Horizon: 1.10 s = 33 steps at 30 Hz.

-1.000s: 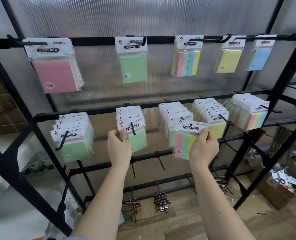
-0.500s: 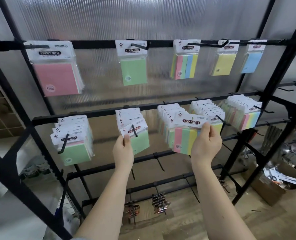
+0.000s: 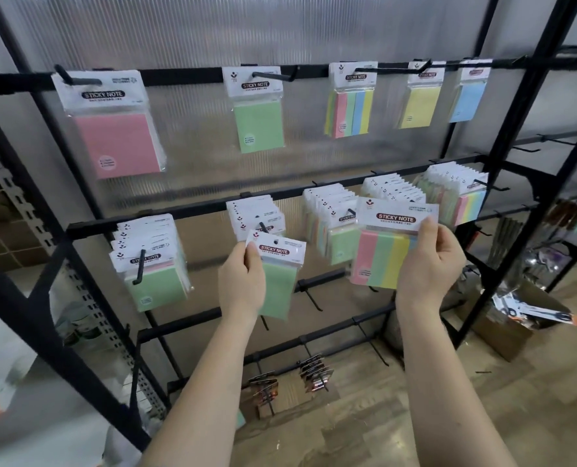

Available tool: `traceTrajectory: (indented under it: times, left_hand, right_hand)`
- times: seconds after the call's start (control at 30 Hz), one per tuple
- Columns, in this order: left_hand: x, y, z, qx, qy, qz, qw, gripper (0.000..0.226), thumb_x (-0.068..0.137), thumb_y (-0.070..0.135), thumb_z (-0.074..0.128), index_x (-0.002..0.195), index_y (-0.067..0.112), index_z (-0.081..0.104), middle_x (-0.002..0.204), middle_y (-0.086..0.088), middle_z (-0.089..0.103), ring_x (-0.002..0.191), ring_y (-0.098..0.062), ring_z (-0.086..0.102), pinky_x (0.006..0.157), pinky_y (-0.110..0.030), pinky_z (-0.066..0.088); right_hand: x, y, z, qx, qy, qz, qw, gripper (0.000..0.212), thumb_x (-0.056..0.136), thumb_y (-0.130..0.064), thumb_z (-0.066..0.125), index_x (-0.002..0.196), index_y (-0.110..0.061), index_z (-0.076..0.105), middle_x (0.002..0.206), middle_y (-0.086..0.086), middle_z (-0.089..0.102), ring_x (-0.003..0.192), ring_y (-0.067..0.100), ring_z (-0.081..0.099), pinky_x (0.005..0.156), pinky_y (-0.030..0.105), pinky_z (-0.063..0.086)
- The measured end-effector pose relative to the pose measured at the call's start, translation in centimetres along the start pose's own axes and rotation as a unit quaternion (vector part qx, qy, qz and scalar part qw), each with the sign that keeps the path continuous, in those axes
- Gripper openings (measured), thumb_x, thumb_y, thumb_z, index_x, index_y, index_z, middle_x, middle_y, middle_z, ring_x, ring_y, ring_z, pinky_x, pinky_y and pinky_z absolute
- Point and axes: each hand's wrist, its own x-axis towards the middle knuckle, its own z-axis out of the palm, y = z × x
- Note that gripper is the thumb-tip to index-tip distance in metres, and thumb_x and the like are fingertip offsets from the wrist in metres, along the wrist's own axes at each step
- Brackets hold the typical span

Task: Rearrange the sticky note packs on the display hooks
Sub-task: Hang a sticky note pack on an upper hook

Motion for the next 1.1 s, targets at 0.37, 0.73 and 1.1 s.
traceTrajectory:
  times: [0.37, 0.73, 1.1]
  left_hand:
    - [1.2, 3.1, -1.1, -0.002, 0.023, 0.005, 1.000, 0.040, 0.099, 0.027, 0.037, 0.061, 0.017, 0.030, 0.056, 0.006, 0.037, 0.048, -0.005, 0.034, 0.045, -0.021, 0.021]
    - [1.0, 7.9, 2.7, 0.050, 0.043, -0.027, 0.997, 0.038, 0.100, 0.026, 0.034, 0.072, 0.001, 0.043, 0.067, -0.004, 0.048, 0.060, -0.018, 0.040, 0.051, -0.030, 0.028]
    - [-3.0, 12.9, 10.4, 0.136, 0.047, -0.078, 0.987, 0.036, 0.103, 0.028, 0.028, 0.090, 0.001, 0.049, 0.073, -0.002, 0.045, 0.062, -0.012, 0.037, 0.050, -0.025, 0.024]
  right_hand:
    - [1.6, -2.1, -1.2, 0.019, -0.072, 0.008, 0.997, 0.041, 0.099, -0.028, 0.049, 0.061, -0.011, 0.053, 0.048, -0.016, 0.051, 0.047, -0.006, 0.041, 0.046, 0.010, 0.034]
    - [7.7, -2.4, -4.8, 0.010, -0.103, 0.003, 0.995, 0.052, 0.097, -0.036, 0.050, 0.069, 0.008, 0.047, 0.062, 0.007, 0.043, 0.063, 0.014, 0.036, 0.073, 0.031, 0.045]
    - [17.2, -1.6, -9.4, 0.010, -0.247, 0.003, 0.969, 0.040, 0.099, -0.031, 0.049, 0.081, 0.003, 0.061, 0.073, -0.001, 0.055, 0.070, 0.007, 0.047, 0.067, 0.026, 0.038]
